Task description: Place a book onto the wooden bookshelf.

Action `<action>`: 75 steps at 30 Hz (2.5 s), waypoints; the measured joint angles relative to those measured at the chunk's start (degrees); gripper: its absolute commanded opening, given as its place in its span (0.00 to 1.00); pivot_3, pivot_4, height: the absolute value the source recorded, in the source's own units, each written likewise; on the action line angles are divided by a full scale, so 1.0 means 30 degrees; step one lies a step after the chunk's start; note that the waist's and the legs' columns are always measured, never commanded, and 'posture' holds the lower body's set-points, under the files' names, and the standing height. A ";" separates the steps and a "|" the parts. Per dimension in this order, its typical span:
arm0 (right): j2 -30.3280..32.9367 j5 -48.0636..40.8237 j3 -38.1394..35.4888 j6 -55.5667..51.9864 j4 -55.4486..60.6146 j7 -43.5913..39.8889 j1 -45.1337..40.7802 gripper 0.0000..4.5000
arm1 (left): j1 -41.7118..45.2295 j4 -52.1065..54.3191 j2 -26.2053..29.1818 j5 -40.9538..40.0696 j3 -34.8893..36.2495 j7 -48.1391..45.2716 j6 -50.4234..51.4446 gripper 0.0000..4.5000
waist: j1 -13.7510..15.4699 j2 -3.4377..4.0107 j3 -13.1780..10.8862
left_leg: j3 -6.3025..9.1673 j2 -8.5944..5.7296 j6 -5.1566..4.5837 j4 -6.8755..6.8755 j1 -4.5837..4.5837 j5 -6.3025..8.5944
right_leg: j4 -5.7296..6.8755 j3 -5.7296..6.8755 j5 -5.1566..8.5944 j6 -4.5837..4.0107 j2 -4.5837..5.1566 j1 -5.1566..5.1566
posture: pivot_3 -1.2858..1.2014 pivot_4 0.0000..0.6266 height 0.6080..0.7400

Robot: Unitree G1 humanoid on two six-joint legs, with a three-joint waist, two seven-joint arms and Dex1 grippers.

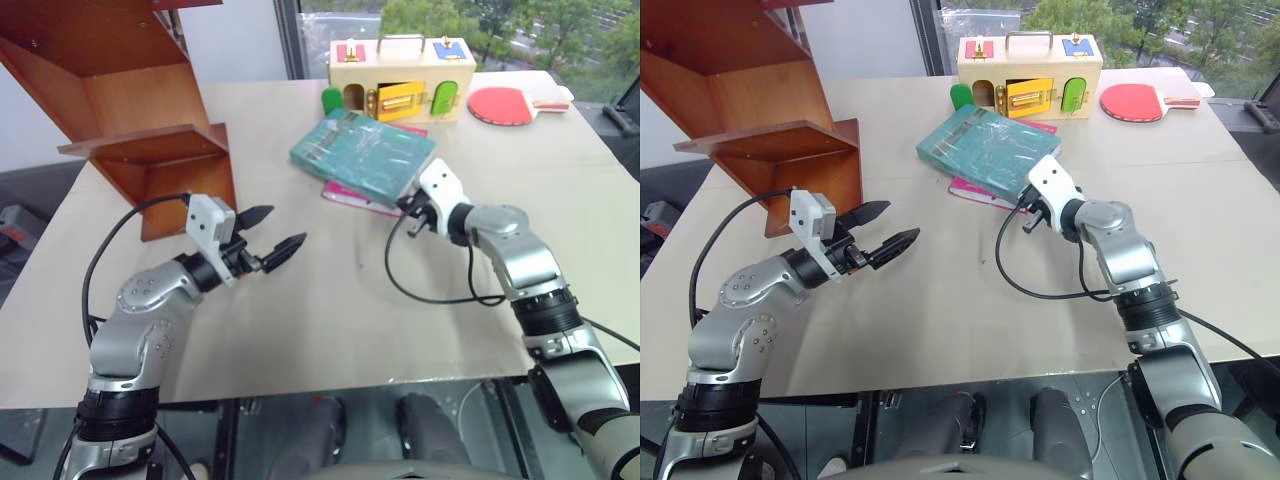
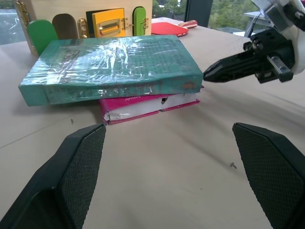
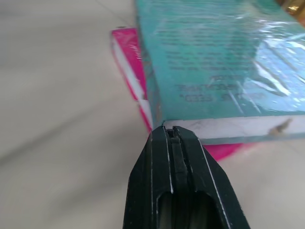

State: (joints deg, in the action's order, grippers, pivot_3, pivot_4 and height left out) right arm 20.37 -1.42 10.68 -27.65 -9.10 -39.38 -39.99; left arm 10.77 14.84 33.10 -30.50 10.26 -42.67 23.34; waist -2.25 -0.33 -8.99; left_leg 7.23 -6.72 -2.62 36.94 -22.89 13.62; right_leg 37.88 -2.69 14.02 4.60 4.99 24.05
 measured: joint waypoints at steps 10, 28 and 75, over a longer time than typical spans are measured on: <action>-0.0229 -0.1271 0.0231 0.1213 0.1567 -0.1704 0.1030 0.01 | -0.0277 0.0002 -0.0058 -0.0018 0.0056 0.0103 -0.0005 1.00 | 0.0002 0.0000 0.0000 | 0.0006 0.0000 0.0000 0.0001 -0.0001 0.0000 | 0.0000 0.0002 0.0000 0.0000 -0.0002 -0.0001 | 0.52 0.24 1.00; -0.2121 0.2556 -0.0567 0.6026 -1.7995 0.6879 -1.0886 0.01 | -0.0715 0.0176 -0.0260 -0.0009 0.0174 0.0350 -0.0112 1.00 | -0.0135 0.0002 -0.0009 | -0.0025 -0.0006 0.0002 -0.0052 -0.0001 -0.0003 | -0.0015 -0.0030 -0.0001 -0.0012 -0.0029 0.0035 | 0.52 0.24 1.00; -0.2352 0.2889 -0.0063 0.5133 -1.1521 -0.4098 -0.5593 0.01 | -0.1256 0.0790 -0.0214 -0.0171 0.0248 0.0601 0.0015 1.00 | 0.0098 0.0007 0.0334 | 0.0055 -0.0011 -0.0070 -0.0051 0.0371 0.0054 | -0.0016 0.0041 0.0001 -0.0012 -0.0032 -0.0336 | 0.52 0.24 1.00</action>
State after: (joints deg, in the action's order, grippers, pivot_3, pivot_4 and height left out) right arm 13.31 7.25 10.49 -12.26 -43.66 -51.67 -56.77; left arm 7.00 17.21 32.45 -31.01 11.01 -40.86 23.39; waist -1.96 -0.31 -7.99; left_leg 7.40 -6.76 -2.83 36.78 -21.78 13.79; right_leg 37.83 -2.57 14.03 4.56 4.90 23.04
